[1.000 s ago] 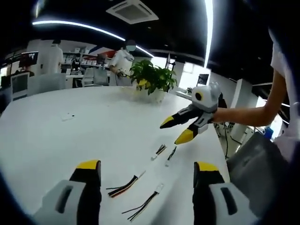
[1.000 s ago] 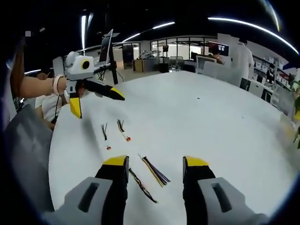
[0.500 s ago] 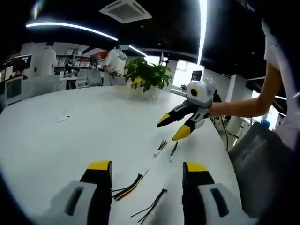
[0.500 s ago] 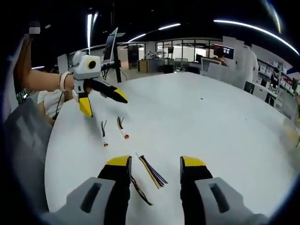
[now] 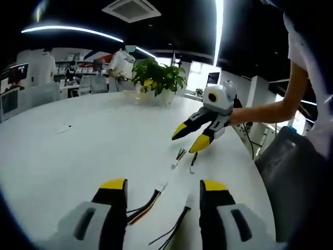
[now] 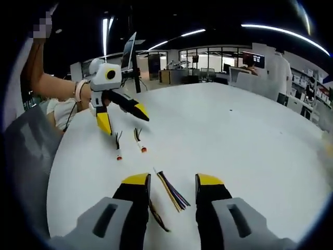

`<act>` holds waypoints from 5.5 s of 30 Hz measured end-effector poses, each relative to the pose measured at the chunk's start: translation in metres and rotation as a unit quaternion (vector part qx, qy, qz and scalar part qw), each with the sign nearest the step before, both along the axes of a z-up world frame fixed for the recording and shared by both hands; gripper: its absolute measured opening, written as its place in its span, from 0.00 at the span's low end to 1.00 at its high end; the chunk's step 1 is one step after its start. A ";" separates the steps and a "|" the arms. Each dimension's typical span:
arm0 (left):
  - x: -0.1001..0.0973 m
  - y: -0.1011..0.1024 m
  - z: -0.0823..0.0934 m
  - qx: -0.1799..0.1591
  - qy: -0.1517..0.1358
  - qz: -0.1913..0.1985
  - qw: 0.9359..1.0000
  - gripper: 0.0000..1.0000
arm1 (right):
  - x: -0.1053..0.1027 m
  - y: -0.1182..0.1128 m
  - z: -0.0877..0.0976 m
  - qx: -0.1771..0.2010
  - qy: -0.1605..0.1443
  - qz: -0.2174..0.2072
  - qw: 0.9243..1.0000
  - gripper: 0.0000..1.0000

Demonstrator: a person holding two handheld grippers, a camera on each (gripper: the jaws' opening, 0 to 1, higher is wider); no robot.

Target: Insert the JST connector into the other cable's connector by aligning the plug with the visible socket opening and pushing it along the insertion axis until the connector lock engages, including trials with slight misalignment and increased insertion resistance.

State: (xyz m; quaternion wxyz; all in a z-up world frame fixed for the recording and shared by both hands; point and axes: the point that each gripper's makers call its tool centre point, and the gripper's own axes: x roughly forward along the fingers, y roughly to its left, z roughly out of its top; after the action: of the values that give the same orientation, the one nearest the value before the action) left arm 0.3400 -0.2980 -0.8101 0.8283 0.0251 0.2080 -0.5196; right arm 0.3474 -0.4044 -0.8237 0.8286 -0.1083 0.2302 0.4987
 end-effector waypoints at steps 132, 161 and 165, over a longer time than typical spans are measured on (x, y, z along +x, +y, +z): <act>-0.011 -0.023 -0.031 0.036 -0.053 -0.165 0.984 0.00 | -0.028 0.073 -0.019 0.029 -0.011 0.205 0.978 0.04; -0.021 -0.031 -0.022 0.041 -0.046 -0.212 0.975 0.00 | -0.039 0.077 -0.004 0.056 0.003 0.218 0.974 0.04; -0.018 -0.032 -0.022 0.043 -0.048 -0.211 0.975 0.00 | -0.036 0.076 -0.003 0.061 0.004 0.212 0.975 0.04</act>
State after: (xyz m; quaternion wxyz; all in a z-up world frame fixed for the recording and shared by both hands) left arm 0.3220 -0.3296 -0.8317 0.7072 0.1288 0.1796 -0.6716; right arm 0.3114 -0.3288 -0.8270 0.7084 -0.1016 0.1747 0.6762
